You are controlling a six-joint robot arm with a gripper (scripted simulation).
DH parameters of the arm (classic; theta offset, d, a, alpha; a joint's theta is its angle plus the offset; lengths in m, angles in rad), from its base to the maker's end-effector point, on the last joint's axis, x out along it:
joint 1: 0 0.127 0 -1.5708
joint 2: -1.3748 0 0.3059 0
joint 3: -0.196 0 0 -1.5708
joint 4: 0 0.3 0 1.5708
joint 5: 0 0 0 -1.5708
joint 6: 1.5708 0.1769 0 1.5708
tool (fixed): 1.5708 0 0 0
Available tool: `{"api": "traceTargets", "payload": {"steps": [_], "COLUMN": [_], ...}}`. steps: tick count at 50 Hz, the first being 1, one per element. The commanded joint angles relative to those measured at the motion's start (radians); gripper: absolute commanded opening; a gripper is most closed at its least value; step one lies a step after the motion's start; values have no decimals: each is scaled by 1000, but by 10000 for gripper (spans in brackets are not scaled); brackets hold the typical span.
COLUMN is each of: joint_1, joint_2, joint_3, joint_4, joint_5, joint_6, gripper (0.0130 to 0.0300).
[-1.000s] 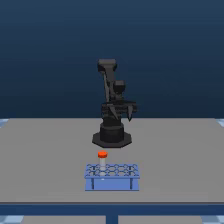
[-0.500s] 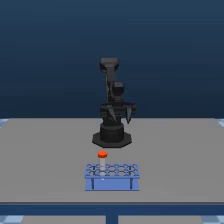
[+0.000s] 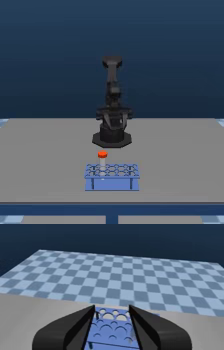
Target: Pick up the centrifuge tube on the rack
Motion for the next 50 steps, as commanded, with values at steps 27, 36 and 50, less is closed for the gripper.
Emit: {"api": "traceTargets", "payload": {"steps": [27,36,50], "joint_1": [-126,-138,-147], "joint_2": [234,272,303], "joint_3": [-152,-181,-206], "joint_4": [-414,-511,-589], "joint_5": [51,65,75], "joint_6": [404,497,572], "gripper": [300,300,300]}}
